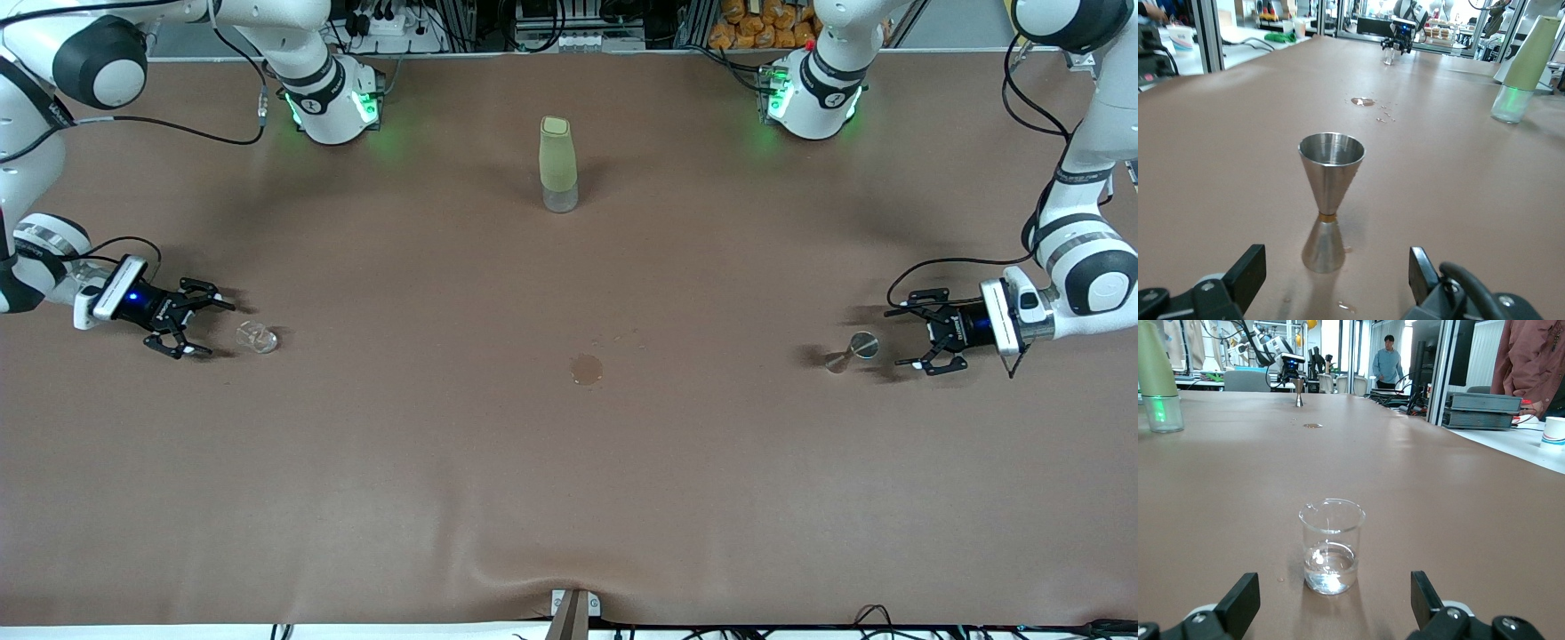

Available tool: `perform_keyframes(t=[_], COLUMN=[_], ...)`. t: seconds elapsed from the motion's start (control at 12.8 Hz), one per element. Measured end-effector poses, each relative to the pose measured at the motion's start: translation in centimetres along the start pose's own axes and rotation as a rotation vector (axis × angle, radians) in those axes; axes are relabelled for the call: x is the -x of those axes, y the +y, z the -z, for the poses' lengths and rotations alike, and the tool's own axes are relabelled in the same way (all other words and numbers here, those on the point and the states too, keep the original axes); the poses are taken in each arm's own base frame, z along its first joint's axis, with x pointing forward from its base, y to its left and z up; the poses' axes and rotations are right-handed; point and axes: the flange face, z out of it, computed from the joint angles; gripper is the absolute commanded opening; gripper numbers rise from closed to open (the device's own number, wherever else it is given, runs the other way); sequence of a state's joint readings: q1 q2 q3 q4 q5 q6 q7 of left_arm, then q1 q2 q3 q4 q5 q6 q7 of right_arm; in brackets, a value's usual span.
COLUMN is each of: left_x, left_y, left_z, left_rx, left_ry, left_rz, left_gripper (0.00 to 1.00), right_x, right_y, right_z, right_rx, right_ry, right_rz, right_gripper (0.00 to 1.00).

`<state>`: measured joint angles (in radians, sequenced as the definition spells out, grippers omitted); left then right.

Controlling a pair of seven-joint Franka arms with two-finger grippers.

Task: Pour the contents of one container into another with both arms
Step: 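Reach the right gripper to the glass cup while the left gripper reaches the jigger, then close the right gripper on the glass cup while the left gripper grasps the jigger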

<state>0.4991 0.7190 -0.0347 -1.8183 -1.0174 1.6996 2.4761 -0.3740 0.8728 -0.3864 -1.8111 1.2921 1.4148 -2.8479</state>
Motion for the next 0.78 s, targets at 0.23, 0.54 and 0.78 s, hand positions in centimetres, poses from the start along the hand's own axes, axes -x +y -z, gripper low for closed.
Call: perform_keyframes(t=[0.23,0.54,0.78], left_x=[1.8,2.0,1.9], left_y=[-0.2,-0.5,-0.6], left_z=[-1.6,-3.2,-4.1], left_rx=[-0.023,-0.02,-0.006], left_ry=[0.078,0.134,0.144], left_rz=[-0.026,-0.035,-0.036], left_gripper=[0.91,0.91,0.83], right_x=[1.1,2.0,2.3], right_y=[-0.4,-0.5,-0.5], right_z=[-0.5,-2.2,-4.2], right_rx=[0.01,0.008,-0.012], right_ry=[0.018,0.047,0.074], right_rz=[-0.015,-0.025,-0.027], right_gripper=[1.0,1.0,1.0])
